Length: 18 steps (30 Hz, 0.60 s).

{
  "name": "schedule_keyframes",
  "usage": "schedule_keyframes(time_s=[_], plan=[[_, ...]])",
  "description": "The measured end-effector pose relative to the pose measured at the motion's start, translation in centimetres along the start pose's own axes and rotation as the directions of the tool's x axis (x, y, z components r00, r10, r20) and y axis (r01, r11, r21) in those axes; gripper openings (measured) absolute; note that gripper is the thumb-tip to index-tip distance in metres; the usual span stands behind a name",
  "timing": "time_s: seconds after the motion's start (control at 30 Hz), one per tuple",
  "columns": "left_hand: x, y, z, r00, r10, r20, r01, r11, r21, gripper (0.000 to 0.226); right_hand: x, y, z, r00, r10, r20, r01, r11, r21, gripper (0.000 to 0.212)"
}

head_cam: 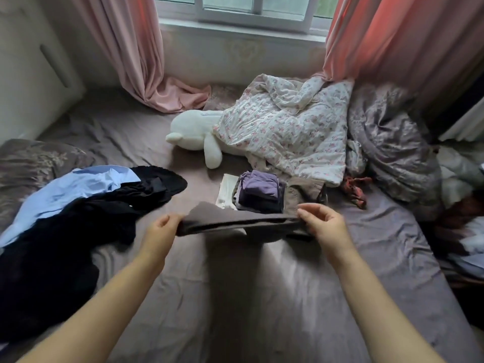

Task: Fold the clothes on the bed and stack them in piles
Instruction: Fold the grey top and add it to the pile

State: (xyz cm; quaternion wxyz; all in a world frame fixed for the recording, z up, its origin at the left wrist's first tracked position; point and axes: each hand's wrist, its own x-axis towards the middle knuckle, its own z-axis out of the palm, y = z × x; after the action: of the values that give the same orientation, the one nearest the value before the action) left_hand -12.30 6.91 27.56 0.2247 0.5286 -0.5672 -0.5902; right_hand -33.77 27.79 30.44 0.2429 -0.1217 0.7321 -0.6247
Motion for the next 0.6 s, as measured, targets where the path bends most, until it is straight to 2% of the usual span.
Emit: schedule_keyframes(time_s=[0.17,0.3,0.37,0.5,0.6], plan=[[-0.9,-13.4,-1.5,0.985,-0.174,-0.018,0.175,0.971,0.162,0.032,-4.3,10.7,1.9,0.960,0.258,0.108,-0.245,0.962,-0.125,0.013],[-1.5,-22.1,-1.4,0.905,-0.425,-0.024,0.421,0.887,0.189,0.036,-7.4,19.3,3.0,0.880,0.456,0.130,-0.422,0.878,-0.226,0.017],[-1.6,-25.0,-1.5,0.873,-0.486,-0.028,0.480,0.849,0.219,0.035,-8.8,22.7,3.1,0.826,0.548,0.136,-0.492,0.816,-0.302,0.024],[-1.6,-27.6,-2.4,0.864,-0.502,-0.023,0.472,0.794,0.382,0.036,-10.8,27.2,2.6,0.714,0.688,0.132,-0.542,0.662,-0.518,0.031],[-1.9,-28.1,-3.3,0.906,-0.422,0.033,0.311,0.717,0.624,0.037,-11.4,29.1,2.3,0.641,0.753,0.149,-0.470,0.539,-0.699,0.029]])
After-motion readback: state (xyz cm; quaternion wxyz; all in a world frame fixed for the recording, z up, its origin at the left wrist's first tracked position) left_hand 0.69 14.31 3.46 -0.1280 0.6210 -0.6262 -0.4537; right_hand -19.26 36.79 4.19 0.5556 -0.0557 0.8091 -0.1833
